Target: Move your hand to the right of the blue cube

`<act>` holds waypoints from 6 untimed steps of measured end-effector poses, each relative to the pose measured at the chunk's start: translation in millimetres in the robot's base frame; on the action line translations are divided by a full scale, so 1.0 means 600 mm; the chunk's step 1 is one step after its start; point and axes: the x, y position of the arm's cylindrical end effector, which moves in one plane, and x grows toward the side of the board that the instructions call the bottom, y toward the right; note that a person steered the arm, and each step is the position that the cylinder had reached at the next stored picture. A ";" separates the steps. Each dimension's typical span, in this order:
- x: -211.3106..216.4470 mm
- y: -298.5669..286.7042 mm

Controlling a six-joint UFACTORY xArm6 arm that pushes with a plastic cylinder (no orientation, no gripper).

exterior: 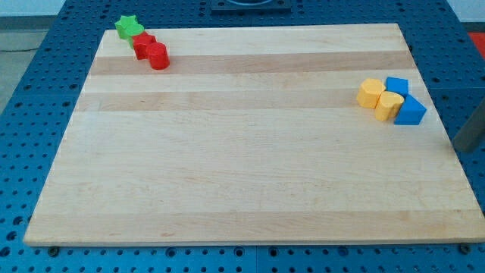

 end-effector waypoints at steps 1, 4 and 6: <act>-0.084 -0.005; -0.170 -0.106; -0.140 -0.096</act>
